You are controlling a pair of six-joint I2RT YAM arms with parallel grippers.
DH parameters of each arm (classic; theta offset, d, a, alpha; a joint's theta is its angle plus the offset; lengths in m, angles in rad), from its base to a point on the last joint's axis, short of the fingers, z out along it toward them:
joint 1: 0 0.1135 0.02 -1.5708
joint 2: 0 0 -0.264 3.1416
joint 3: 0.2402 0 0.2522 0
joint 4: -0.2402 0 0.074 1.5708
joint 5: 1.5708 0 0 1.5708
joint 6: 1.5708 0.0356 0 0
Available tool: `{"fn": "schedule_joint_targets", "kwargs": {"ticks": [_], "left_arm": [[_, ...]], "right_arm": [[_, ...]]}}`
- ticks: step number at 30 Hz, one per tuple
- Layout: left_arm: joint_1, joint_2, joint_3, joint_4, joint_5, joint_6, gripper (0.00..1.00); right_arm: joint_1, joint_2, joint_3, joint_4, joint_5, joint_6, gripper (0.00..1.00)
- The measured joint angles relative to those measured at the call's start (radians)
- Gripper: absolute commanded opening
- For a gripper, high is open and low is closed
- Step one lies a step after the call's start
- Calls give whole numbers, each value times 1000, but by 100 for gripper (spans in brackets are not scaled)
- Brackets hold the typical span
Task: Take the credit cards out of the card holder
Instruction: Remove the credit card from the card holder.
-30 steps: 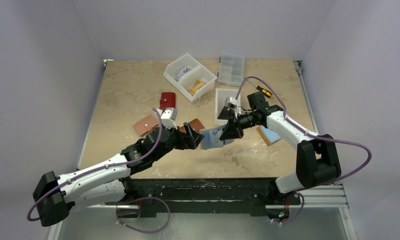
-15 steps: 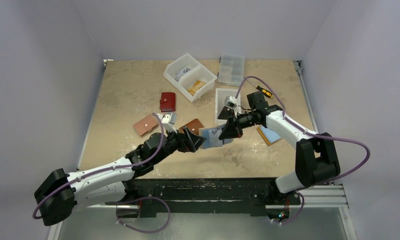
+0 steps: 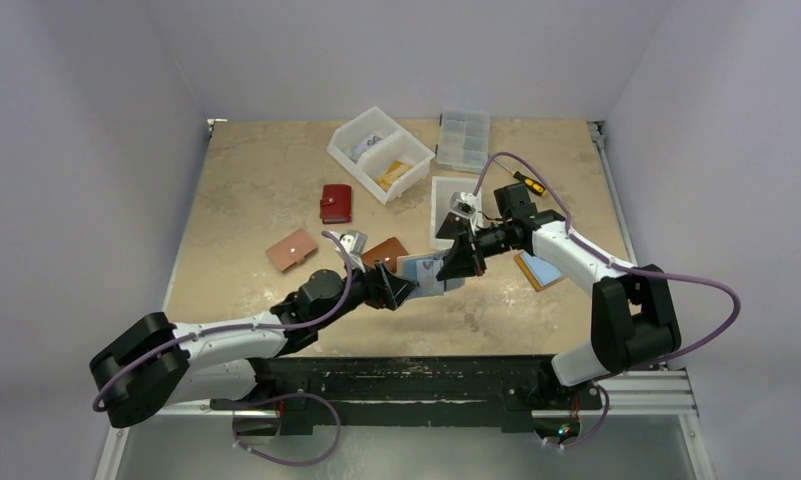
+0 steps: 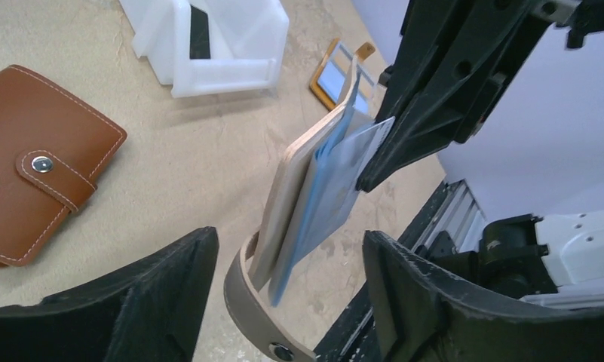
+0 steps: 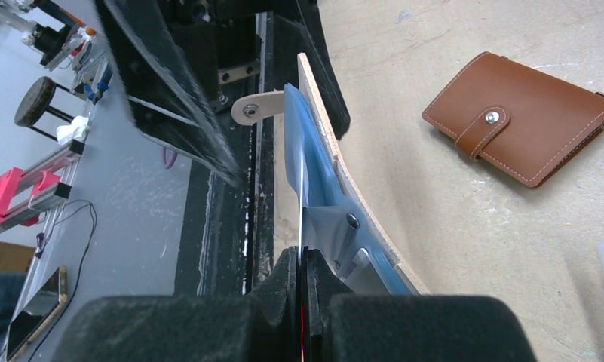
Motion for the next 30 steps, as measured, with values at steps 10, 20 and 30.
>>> {"fn": "schedule_joint_targets", "kwargs": {"ticks": [10, 20, 30], "left_arm": [[2, 148, 45, 53, 91, 35, 0], [50, 55, -84, 145, 103, 4, 0], [87, -5, -148, 146, 102, -69, 0]], "right_arm": [[-1, 0, -2, 18, -8, 24, 0], [-4, 0, -3, 48, 32, 53, 0], [-4, 12, -3, 46, 40, 53, 0]]}}
